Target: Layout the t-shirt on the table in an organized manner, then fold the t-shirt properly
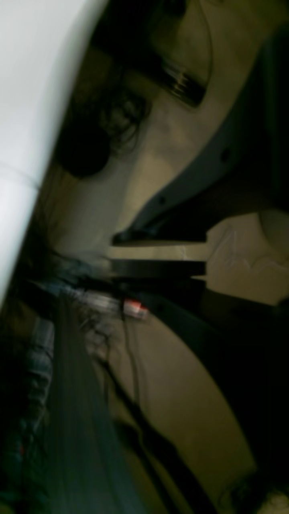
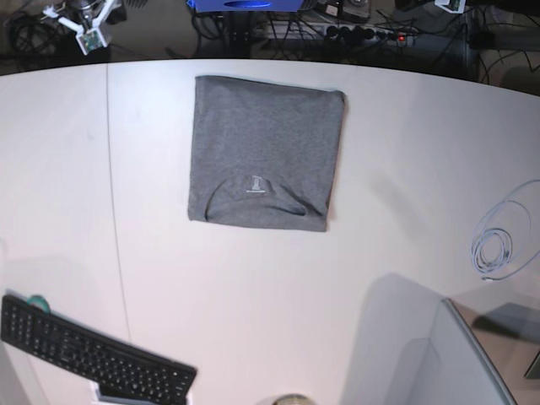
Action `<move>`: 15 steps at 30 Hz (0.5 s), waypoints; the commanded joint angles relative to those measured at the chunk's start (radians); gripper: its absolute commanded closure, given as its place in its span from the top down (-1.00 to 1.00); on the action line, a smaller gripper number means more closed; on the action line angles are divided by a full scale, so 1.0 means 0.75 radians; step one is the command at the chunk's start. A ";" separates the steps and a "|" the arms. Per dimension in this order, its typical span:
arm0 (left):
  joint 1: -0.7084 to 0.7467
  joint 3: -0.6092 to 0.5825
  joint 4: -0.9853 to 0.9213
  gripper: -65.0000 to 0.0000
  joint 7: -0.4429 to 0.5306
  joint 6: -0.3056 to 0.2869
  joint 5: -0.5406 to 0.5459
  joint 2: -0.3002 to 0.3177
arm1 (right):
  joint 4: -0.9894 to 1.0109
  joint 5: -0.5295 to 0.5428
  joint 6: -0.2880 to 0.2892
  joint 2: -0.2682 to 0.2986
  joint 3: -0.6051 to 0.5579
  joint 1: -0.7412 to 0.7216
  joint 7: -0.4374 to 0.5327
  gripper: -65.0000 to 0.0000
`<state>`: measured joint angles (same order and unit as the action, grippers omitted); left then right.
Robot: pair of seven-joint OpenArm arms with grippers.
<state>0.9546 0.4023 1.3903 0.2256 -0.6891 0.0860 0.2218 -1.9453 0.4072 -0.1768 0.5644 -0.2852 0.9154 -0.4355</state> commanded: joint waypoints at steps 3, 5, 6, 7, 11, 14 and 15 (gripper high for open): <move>0.011 -0.067 -0.161 -1.00 0.079 -0.012 -0.050 -0.006 | 0.085 -0.010 0.004 0.016 -0.110 -0.012 0.013 -0.85; -0.040 -0.149 -0.316 -1.00 0.140 -0.012 -0.179 -0.010 | 0.220 -0.004 0.004 0.012 -0.194 -0.090 0.013 -0.85; -0.063 -0.190 -0.398 -1.00 0.169 -0.012 -0.245 -0.012 | 0.291 -0.002 0.004 0.012 -0.239 -0.129 0.013 -0.85; -0.100 -0.247 -0.494 -1.00 0.208 -0.012 -0.304 -0.012 | 0.373 -0.002 0.004 0.012 -0.302 -0.176 0.015 -0.85; -0.273 -0.429 -0.885 -1.00 0.330 0.132 -0.376 -0.019 | 0.682 -0.002 0.004 -0.005 -0.539 -0.379 0.021 -0.85; -0.486 -0.552 -1.270 -1.00 0.398 0.212 -0.339 -0.023 | 1.030 -0.008 0.004 -0.091 -0.679 -0.567 0.023 -0.85; -0.574 -0.593 -1.415 -1.00 0.406 0.230 -0.333 -0.037 | 1.191 -0.008 0.004 -0.142 -0.709 -0.628 0.044 -0.85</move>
<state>0.5106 -0.0422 0.3233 0.5209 -0.5026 -0.1593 0.1932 -1.0477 0.4080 -0.1646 0.4465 -0.8162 0.4366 -0.3897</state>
